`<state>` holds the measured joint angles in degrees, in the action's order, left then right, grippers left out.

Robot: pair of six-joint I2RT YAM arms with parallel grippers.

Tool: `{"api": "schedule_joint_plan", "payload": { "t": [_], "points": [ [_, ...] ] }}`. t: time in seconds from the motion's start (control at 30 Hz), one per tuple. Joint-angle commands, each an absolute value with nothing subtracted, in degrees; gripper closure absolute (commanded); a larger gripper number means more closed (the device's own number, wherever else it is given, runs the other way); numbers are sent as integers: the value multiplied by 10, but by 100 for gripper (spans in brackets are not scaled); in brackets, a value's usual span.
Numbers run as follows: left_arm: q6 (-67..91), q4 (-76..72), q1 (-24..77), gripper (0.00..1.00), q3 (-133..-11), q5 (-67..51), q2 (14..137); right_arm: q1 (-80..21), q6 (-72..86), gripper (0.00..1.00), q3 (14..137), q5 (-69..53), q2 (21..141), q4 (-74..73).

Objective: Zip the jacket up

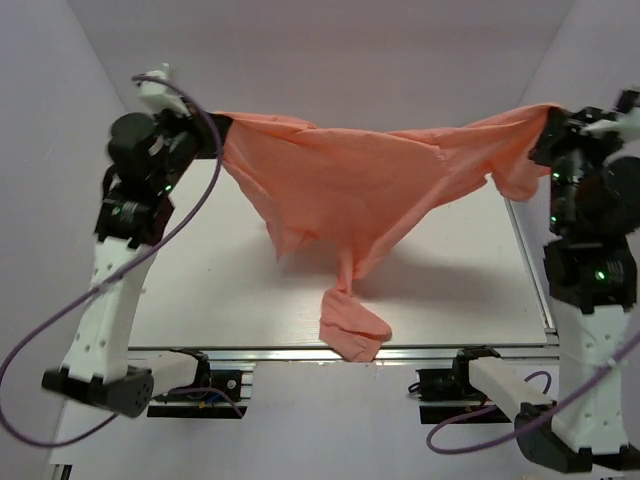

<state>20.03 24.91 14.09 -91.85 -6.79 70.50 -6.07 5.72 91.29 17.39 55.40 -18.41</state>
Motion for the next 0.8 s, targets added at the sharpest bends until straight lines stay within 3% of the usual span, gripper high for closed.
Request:
{"api": "schedule_joint_plan", "payload": {
  "t": [0.0, 0.2, 0.33, 0.5, 0.77],
  "points": [
    [195, 241, 140, 100, -964, -84, 619, -60, 11, 100, 964, 230, 520, -145],
    [195, 244, 140, 100, -1004, -96, 557, -60, -29, 100, 1032, 257, 506, -157],
    [206, 243, 140, 100, -975, -49, 576, -60, -19, 100, 1013, 272, 535, -165],
    [212, 265, 141, 100, -951, 42, 698, -59, 17, 100, 953, 279, 595, -162],
    [221, 249, 130, 100, -929, 45, 897, -59, 33, 100, 847, 168, 773, -103]
  ]
}}
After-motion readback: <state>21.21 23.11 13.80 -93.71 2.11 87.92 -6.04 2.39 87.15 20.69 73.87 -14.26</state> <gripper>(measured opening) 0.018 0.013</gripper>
